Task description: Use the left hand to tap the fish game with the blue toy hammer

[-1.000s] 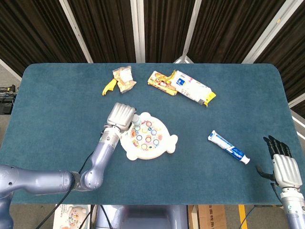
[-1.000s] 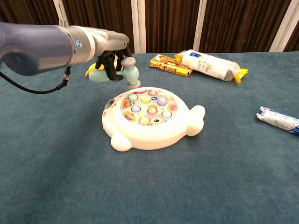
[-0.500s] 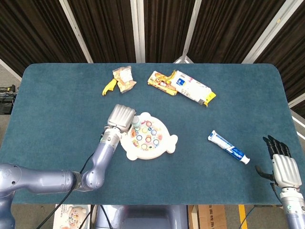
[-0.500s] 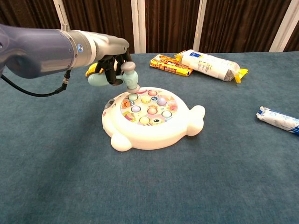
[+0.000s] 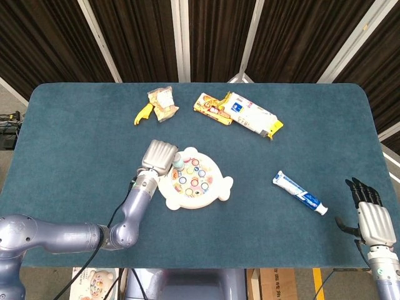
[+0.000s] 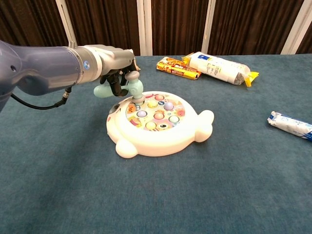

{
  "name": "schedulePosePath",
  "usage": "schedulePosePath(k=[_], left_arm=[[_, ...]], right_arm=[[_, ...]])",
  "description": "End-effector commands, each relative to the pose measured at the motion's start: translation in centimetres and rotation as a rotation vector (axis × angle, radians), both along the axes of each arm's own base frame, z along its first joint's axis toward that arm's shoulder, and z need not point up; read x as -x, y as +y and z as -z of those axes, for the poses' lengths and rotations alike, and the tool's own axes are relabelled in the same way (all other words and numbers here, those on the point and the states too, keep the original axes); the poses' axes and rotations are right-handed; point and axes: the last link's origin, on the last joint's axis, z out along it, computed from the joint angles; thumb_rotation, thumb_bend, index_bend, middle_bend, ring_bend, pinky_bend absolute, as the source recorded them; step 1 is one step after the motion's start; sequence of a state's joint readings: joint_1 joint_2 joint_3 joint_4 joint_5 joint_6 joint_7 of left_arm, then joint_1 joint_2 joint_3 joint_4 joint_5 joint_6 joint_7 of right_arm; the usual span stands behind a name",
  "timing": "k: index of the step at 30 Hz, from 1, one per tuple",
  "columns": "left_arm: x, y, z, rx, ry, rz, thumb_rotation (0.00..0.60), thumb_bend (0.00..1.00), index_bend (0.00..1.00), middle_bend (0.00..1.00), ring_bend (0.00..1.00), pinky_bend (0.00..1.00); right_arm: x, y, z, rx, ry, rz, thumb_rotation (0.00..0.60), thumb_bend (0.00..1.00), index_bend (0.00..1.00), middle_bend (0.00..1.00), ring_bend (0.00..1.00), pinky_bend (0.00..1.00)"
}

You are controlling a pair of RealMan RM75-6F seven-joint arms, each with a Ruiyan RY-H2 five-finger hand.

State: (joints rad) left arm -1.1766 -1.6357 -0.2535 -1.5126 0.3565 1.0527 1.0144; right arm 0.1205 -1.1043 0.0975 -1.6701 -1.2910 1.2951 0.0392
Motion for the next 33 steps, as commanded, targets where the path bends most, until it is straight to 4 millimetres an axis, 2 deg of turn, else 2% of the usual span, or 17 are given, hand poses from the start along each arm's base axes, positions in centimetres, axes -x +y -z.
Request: schedulePosePath(k=[1,13,21,33], left_arm=[[-0.2,0.1,-0.1,-0.005,-0.015,0.002,0.600,0.84,0.64,0.58,0.45,0.58],[-2.6,-0.1,-1.4,-0.014,-0.067,0.040,0.600,0.84,0.64,0.58,0.45,0.58],[-3.6,-0.4,-0.5,-0.001,-0.064,0.059,0.600,0.84,0.64,0.58,0.45,0.58],[-3.4,-0.4,0.8,0.008,-0.022,0.062,0.600,0.84,0.64,0.58,0.45,0.58]], right_arm=[[0.0,0.0,-0.1,0.003,-0.001,0.001,0.600,0.31,0.00,0.00,0.00,0.00],[0.0,0.0,0.0,0.002,-0.005,0.001,0.600,0.31,0.00,0.00,0.00,0.00],[-0.1,0.0,0.1,-0.003,-0.010,0.001,0.600,0.31,0.00,0.00,0.00,0.00],[0.0,-0.1,0.1,-0.005,-0.017,0.007,0.600,0.31,0.00,0.00,0.00,0.00]])
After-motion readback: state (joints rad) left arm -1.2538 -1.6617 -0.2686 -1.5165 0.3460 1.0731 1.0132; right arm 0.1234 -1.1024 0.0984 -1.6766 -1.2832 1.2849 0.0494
